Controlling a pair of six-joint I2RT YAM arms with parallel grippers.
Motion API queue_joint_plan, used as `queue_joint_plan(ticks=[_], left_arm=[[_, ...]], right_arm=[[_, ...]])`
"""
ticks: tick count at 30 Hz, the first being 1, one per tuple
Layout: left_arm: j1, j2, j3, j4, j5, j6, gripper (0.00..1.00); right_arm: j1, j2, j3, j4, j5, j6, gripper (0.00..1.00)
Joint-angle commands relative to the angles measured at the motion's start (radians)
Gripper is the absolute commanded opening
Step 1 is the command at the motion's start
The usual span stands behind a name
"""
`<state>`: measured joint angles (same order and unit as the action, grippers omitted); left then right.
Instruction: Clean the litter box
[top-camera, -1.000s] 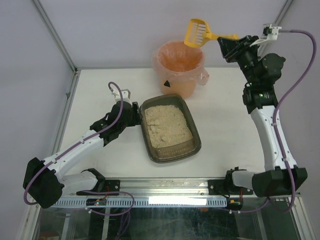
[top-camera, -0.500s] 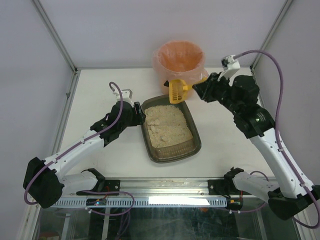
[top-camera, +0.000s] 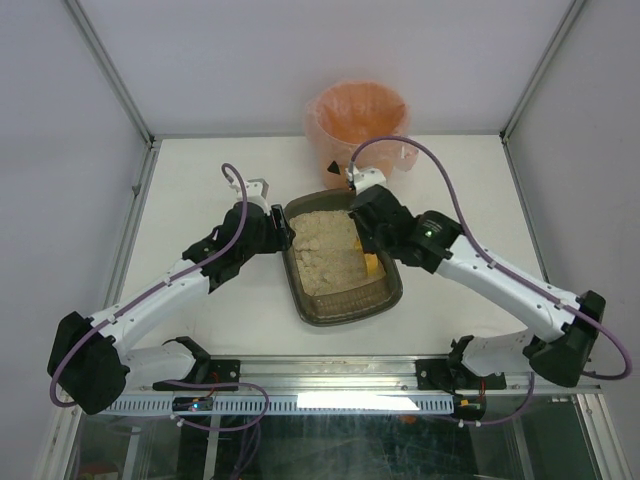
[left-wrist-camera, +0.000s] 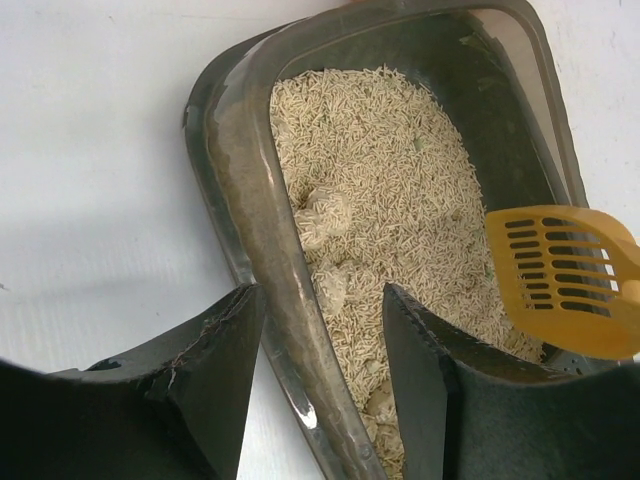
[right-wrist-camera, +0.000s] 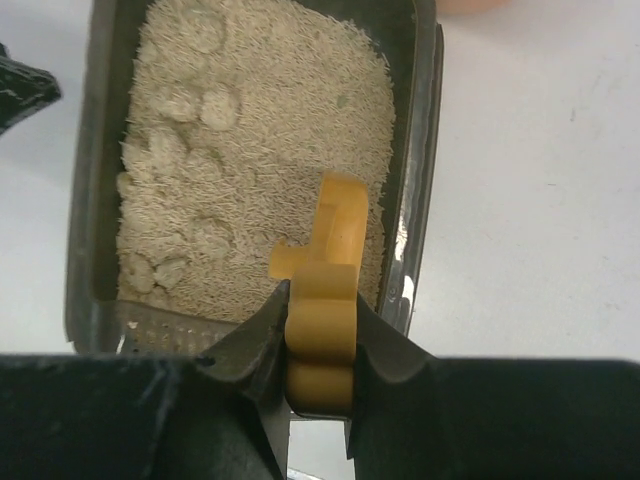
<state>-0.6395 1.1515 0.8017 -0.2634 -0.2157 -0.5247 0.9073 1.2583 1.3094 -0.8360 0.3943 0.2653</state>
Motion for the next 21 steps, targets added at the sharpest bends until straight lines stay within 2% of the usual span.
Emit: queue_joint_plan(ticks=[1,4,11,16,21], left_arm=[[0.005,-0.006,-0.013,0.050,0.041,-0.004,0.52],[0.005,-0.009,-0.024,0.050,0.046,-0.001,0.52],[0.005,-0.007,-0.030,0.049,0.046,-0.001,0.52],[0.006,-0.007,-0.038,0.055,0.057,-0.012,0.52],[0.006,-0.014,-0.048,0.054,0.056,-0.015,0.51]], right_arm=[[0.049,0.061,0.098,-0.038,0.234,0.036,0.00],[0.071,0.131,0.123,-0.071,0.298,0.049,0.00],[0.077,0.204,0.117,-0.042,0.306,0.040,0.00],[0.075,0.254,0.122,-0.019,0.277,0.055,0.00],[0.051,0.288,0.126,0.024,0.185,0.095,0.00]])
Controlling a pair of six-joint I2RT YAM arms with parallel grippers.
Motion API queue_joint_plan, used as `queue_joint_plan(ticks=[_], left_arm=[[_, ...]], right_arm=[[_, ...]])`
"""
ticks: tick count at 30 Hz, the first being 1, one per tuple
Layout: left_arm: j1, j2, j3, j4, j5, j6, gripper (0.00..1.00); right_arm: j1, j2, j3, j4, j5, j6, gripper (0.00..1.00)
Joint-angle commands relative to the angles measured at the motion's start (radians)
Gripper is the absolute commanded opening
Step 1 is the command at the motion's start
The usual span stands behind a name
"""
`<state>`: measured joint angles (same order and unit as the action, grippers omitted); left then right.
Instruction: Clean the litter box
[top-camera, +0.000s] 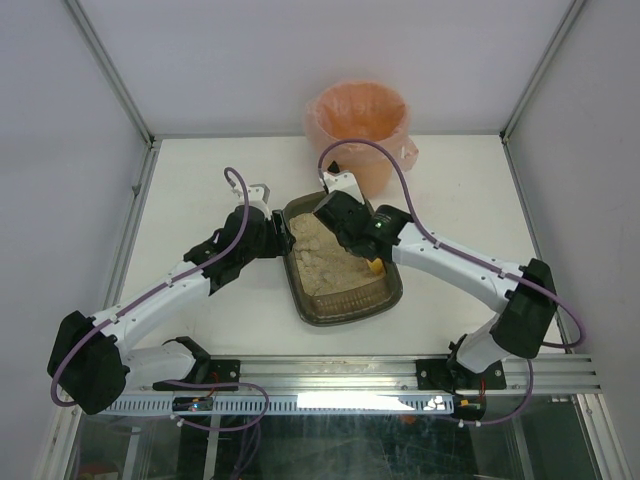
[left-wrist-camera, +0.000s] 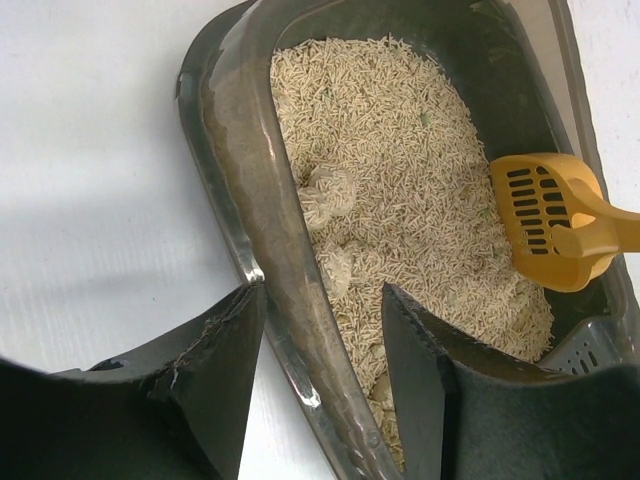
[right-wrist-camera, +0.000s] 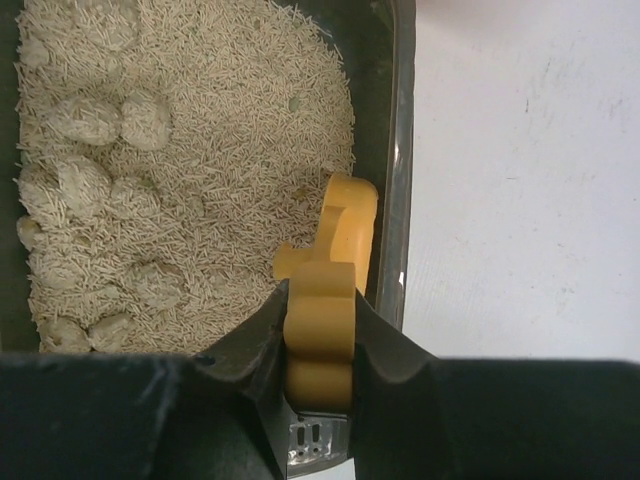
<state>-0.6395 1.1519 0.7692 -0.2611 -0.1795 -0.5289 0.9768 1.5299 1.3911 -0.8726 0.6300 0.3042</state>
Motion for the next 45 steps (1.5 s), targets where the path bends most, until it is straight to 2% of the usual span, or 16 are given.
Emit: queue_joint_plan(ticks=[1,14,26,37,45], left_arm=[[0.006,-0.018,-0.016,0.052,0.018,-0.011,0.52],[0.004,-0.012,-0.009,0.052,0.006,-0.008,0.52],[0.005,-0.017,0.016,0.040,-0.024,0.020,0.52],[0.005,-0.015,0.012,0.040,-0.024,0.014,0.52],[0.005,-0.007,0.016,0.040,-0.023,0.013,0.52]], right_arm=[[-0.022,0.021,0.045,0.066,-0.065,0.067,0.00],[-0.029,-0.048,-0.033,0.221,-0.261,0.144,0.00],[-0.046,-0.062,-0.059,0.300,-0.363,0.217,0.00],[-0.114,-0.179,-0.187,0.445,-0.512,0.326,0.00],[-0.147,-0.264,-0.279,0.499,-0.559,0.379,0.00]])
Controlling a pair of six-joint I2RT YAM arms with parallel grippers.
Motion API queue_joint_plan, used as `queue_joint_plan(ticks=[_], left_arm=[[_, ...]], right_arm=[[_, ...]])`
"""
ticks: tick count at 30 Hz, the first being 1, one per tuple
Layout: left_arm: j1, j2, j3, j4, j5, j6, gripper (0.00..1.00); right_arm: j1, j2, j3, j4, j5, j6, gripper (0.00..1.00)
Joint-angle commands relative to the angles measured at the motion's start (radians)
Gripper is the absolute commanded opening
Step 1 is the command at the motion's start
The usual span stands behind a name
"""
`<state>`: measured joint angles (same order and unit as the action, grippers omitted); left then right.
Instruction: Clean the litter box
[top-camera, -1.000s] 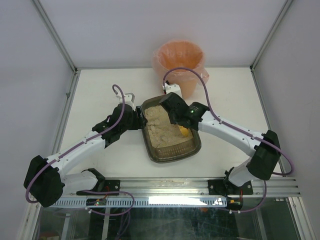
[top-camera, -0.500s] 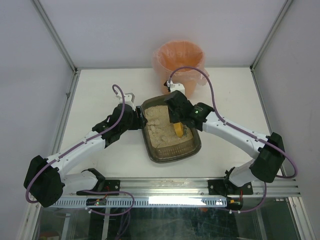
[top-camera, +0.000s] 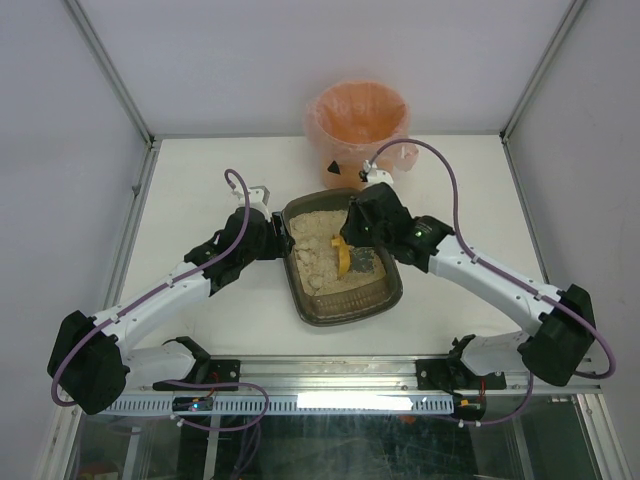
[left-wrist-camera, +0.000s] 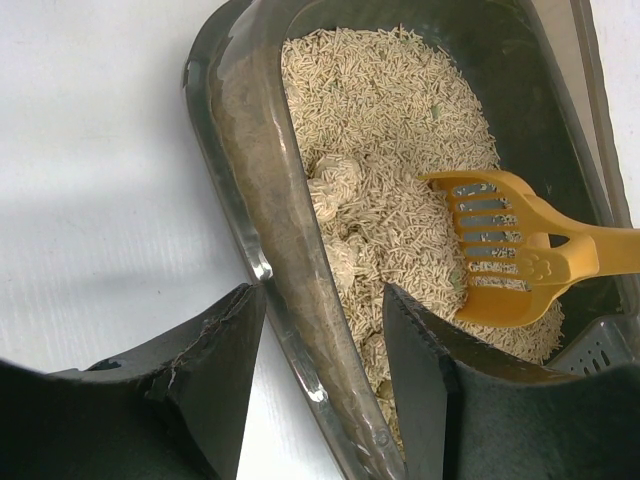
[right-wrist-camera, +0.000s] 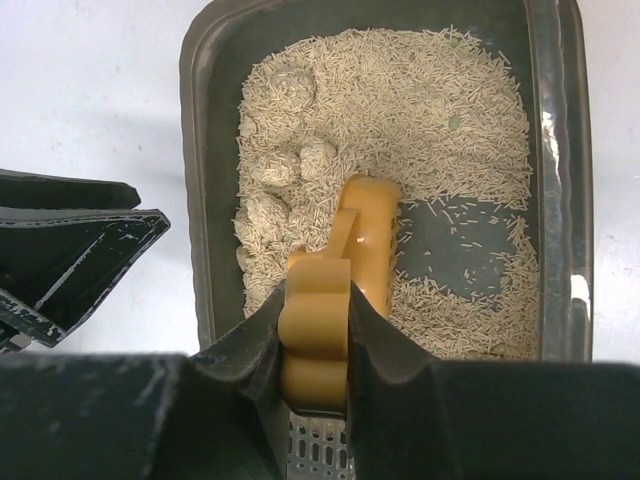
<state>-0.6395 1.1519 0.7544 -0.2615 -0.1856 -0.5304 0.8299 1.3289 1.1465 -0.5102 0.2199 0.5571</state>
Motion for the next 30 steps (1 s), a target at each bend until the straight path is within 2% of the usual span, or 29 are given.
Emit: queue_joint_plan(ticks=[1,13,18,23,30], left_arm=[[0.005,-0.005,0.032,0.040,-0.016,0.014,0.52],[0.005,0.030,0.055,0.040,0.027,0.020,0.52],[0.003,0.060,0.066,0.041,0.050,0.029,0.51],[-0.007,0.087,0.071,0.040,0.055,0.034,0.50],[-0.015,0.115,0.075,0.042,0.049,0.033,0.49]], right_arm=[[-0.005,-0.076,-0.051,0.142,-0.146,0.136,0.00],[-0.126,-0.319,-0.419,0.240,-0.128,0.312,0.00],[-0.139,-0.332,-0.496,0.263,-0.189,0.380,0.00],[-0.132,-0.324,-0.593,0.359,-0.224,0.469,0.00],[-0.092,-0.349,-0.684,0.456,-0.098,0.584,0.00]])
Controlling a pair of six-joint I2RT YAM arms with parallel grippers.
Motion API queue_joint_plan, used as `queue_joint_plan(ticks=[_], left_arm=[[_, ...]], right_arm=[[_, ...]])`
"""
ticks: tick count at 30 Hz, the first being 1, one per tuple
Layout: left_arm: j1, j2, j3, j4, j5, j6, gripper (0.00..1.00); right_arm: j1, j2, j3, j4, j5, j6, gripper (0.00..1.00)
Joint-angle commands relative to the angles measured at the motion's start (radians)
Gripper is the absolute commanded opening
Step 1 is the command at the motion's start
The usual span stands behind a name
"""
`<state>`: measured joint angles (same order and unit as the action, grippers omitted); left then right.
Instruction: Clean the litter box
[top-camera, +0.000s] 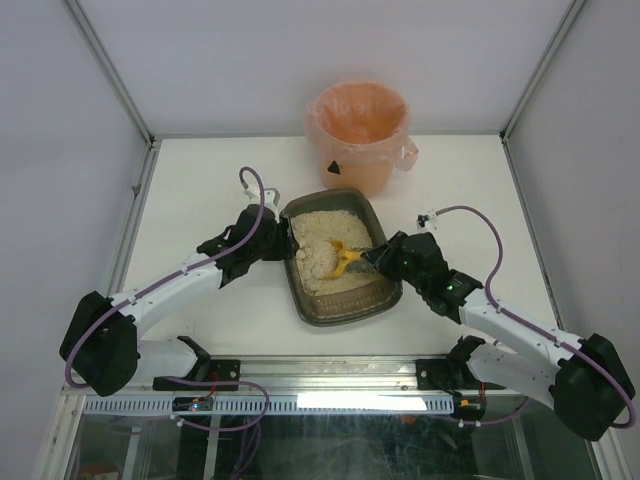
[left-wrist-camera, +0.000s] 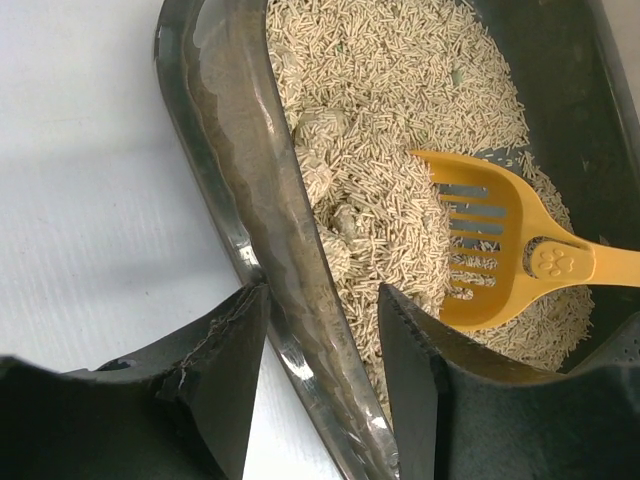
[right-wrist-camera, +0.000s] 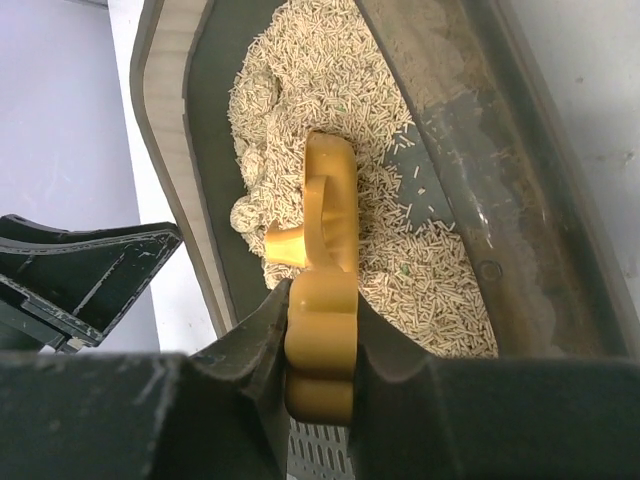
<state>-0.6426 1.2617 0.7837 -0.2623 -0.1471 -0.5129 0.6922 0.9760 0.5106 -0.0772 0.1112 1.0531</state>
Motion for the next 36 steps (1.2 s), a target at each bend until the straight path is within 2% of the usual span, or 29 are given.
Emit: queue_joint_plan(ticks=[1,6,16,21,28,36], left_arm=[[-0.013,0.010,0.047,0.042,0.010,0.017,0.49],[-0.015,0.029,0.047,0.047,0.020,0.019,0.47],[-0.017,0.037,0.054,0.046,0.021,0.030,0.46],[-0.018,0.018,0.046,0.043,0.000,0.027,0.46],[-0.018,-0.011,0.050,0.033,-0.033,0.028,0.47],[-0.018,-0.016,0.058,0.025,-0.041,0.027,0.48]], right_arm=[[0.050,0.004,-0.057,0.043,0.032,0.096,0.00],[0.058,0.045,-0.083,0.139,0.096,0.118,0.00],[0.103,0.185,-0.110,0.327,0.102,0.165,0.00],[0.102,0.116,-0.166,0.353,0.158,0.225,0.00],[0.094,-0.072,-0.189,0.269,0.179,0.236,0.00],[0.064,-0.125,-0.246,0.324,0.178,0.253,0.00]])
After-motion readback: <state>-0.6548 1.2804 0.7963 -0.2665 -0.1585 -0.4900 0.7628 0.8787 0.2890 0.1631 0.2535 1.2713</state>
